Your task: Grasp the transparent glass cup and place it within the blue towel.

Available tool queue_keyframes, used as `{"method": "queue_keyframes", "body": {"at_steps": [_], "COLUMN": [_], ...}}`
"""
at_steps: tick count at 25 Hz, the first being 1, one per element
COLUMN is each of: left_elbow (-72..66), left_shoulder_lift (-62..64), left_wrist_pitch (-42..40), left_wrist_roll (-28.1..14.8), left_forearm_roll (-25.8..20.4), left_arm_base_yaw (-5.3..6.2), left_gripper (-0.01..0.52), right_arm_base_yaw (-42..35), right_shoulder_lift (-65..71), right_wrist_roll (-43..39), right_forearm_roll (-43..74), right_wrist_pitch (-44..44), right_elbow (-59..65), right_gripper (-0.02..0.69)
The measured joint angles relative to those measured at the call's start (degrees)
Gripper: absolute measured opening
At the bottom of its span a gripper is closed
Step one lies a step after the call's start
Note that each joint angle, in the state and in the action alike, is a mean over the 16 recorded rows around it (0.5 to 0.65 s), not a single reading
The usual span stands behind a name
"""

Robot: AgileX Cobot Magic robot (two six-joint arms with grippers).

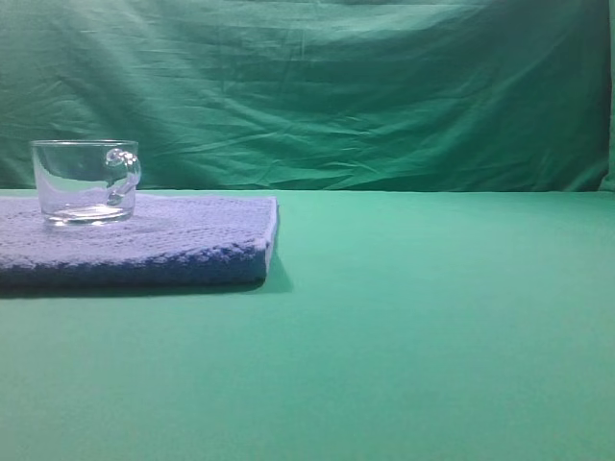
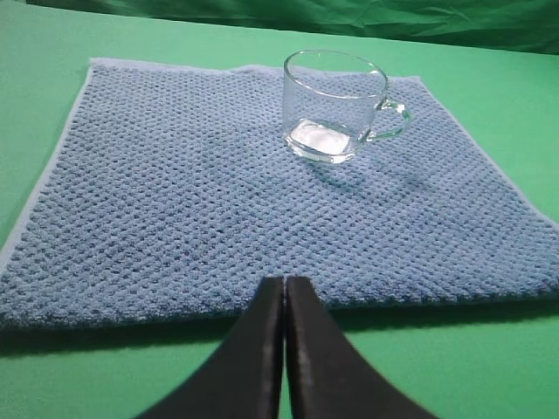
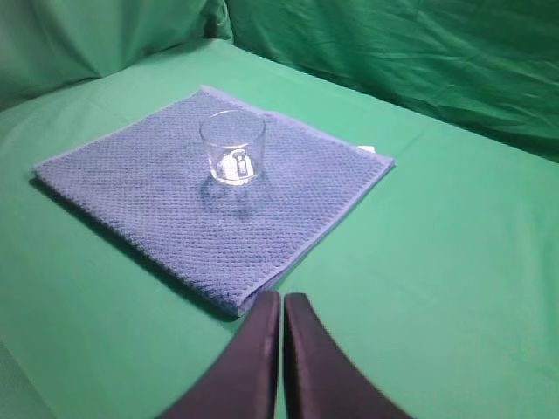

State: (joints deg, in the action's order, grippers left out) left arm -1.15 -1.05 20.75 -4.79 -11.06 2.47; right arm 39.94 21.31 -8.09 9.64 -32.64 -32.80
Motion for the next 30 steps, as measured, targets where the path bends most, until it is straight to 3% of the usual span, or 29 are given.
{"method": "queue_keyframes", "body": {"at_steps": [16, 30], "left_elbow": [0.00, 0.00], "left_shoulder_lift": [0.00, 0.00], "left_wrist_pitch": [0.00, 0.00], "left_wrist_roll": [0.00, 0.00], "left_forearm_roll": [0.00, 0.00], "left_arm_base_yaw": [0.00, 0.00], "left_gripper": [0.000, 0.000], "right_arm_base_yaw": [-29.76, -36.27], "right_shoulder_lift": [-16.32, -21.77], "right_wrist_roll": [-0.24, -0.29], "right_forearm_roll": [0.57, -0.25], "right_wrist_pitch": [14.75, 12.75], "right_elbow": [23.49, 34.14], "right_gripper": [0.000, 0.000]}}
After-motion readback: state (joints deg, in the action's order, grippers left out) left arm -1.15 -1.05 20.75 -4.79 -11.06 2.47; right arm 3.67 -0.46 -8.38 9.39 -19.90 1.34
